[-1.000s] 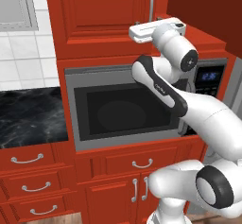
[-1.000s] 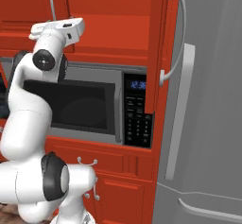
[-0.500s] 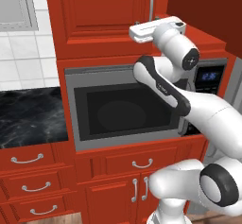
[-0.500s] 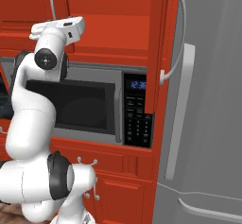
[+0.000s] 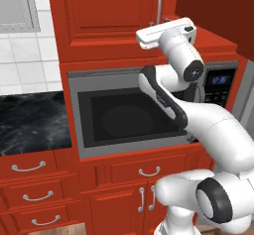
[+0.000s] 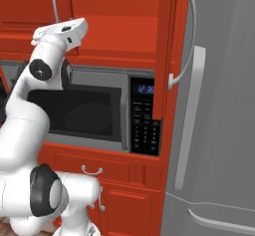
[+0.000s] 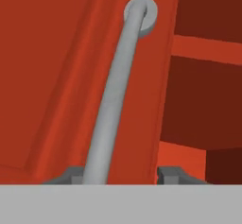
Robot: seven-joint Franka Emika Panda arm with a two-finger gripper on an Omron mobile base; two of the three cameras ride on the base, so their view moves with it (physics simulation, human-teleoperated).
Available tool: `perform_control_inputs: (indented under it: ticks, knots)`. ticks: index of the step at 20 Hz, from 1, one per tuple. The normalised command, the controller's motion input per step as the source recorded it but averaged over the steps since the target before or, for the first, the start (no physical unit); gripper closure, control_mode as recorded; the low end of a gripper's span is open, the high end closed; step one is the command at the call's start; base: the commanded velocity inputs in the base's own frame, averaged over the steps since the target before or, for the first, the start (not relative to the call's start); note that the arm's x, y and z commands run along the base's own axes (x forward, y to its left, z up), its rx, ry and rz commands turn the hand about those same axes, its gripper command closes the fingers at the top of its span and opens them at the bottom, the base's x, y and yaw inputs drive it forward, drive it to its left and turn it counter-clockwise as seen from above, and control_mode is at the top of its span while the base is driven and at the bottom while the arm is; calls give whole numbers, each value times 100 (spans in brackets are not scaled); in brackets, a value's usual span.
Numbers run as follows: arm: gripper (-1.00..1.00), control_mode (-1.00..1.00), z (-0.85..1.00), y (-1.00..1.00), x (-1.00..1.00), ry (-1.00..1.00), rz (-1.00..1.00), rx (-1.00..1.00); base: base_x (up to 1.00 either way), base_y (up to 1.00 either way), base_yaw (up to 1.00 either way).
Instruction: Open the cabinet. Pick the bowls from the counter and place them in the cabinet. Then close the cabinet.
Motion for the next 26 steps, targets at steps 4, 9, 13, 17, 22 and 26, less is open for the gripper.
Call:
perform_control_inputs:
  ticks: [4,9,13,17,22,26]
  knots:
    - [100,-100,-12,89,65,0,-38,0,0,0,0]
    - [100,-100,-1,50,100,18,-18,1,0,0,0]
    - [100,-100,-8,12,100,57,5,16,0,0,0]
    - [100,-100,-5,0,94,66,40,22,0,0,0]
    - [100,-100,0,83,-12,29,52,4,0,0,0]
    - [100,-100,0,100,-54,6,36,-13,0,0,0]
